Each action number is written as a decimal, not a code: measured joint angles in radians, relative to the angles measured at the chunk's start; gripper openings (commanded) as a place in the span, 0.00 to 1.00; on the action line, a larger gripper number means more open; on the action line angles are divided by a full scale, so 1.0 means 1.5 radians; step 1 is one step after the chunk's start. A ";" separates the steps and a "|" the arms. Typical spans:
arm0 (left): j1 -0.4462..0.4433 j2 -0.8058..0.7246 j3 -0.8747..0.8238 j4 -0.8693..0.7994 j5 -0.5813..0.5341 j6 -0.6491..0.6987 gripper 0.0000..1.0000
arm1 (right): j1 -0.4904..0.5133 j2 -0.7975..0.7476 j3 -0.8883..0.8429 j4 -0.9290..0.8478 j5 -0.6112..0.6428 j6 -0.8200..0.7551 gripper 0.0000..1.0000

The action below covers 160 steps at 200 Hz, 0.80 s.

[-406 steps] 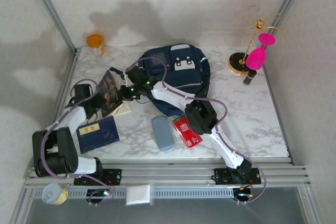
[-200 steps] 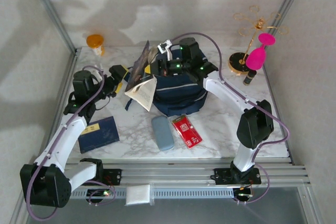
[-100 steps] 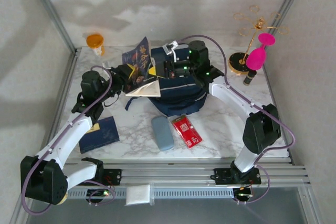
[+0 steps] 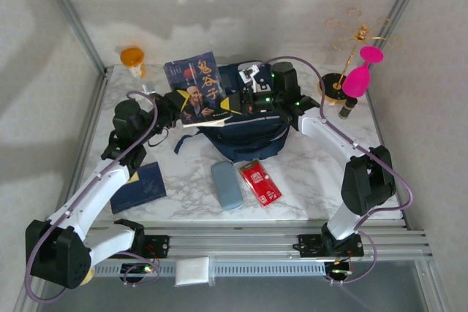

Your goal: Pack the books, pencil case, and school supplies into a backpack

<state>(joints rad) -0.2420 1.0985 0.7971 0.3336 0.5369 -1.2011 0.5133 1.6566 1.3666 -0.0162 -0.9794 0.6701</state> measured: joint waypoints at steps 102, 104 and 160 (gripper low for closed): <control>-0.073 0.060 0.034 0.064 0.037 -0.007 0.00 | -0.036 -0.060 -0.096 0.058 -0.021 0.089 0.99; -0.076 0.062 0.035 0.067 0.038 -0.008 0.00 | -0.036 -0.060 -0.098 0.067 -0.025 0.096 0.99; -0.091 0.095 0.070 0.025 0.025 0.028 0.00 | -0.044 -0.068 -0.143 0.232 -0.065 0.225 0.82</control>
<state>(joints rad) -0.3790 1.2407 0.9024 0.3710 0.5751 -1.1584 0.4477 1.5543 1.1515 0.3317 -1.0767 1.0080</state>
